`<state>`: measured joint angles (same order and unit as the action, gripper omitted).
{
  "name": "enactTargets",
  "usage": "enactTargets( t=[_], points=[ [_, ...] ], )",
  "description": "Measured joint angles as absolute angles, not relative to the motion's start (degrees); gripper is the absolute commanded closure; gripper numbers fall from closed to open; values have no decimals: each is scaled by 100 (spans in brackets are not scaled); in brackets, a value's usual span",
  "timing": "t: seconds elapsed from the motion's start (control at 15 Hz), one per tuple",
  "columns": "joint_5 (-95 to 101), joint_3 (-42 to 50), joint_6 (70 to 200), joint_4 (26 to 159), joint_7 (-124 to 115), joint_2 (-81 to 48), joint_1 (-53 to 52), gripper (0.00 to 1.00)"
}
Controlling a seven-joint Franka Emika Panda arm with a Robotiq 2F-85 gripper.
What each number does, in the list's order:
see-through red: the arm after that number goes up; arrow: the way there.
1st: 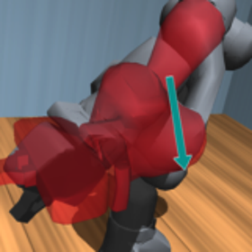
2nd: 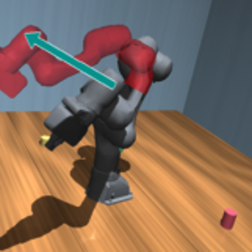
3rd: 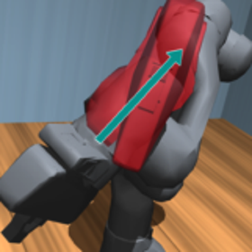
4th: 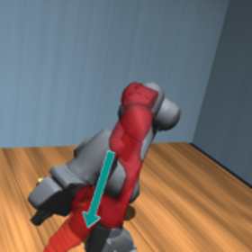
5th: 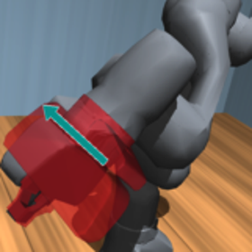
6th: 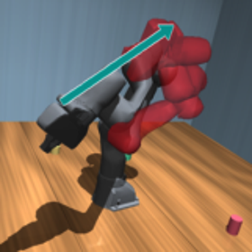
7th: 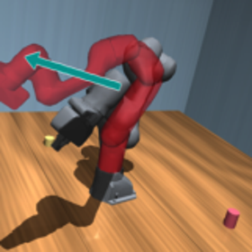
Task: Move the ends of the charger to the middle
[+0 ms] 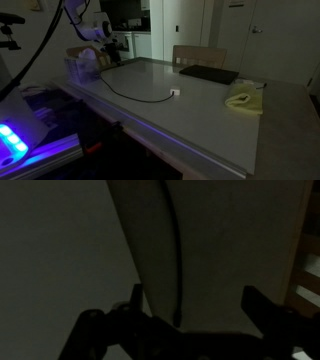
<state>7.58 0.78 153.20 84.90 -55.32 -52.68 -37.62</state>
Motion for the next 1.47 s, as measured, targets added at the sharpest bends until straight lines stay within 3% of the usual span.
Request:
enactTargets(
  t=[0.73,0.93,1.0,1.2,1.4,1.47],
  points=[
    [739,156,15508,7771,-5788,-5831,-3885,0],
    [735,168,15499,7721,-5789,-5860,-3885,23],
    [735,183,15488,7700,-5789,-5860,-3885,24],
    [734,233,15478,7656,-5793,-5865,-3886,17],
    [734,235,15387,7616,-5777,-5880,-3887,3],
    [735,234,15250,7584,-5739,-5885,-3887,8]
  ],
)
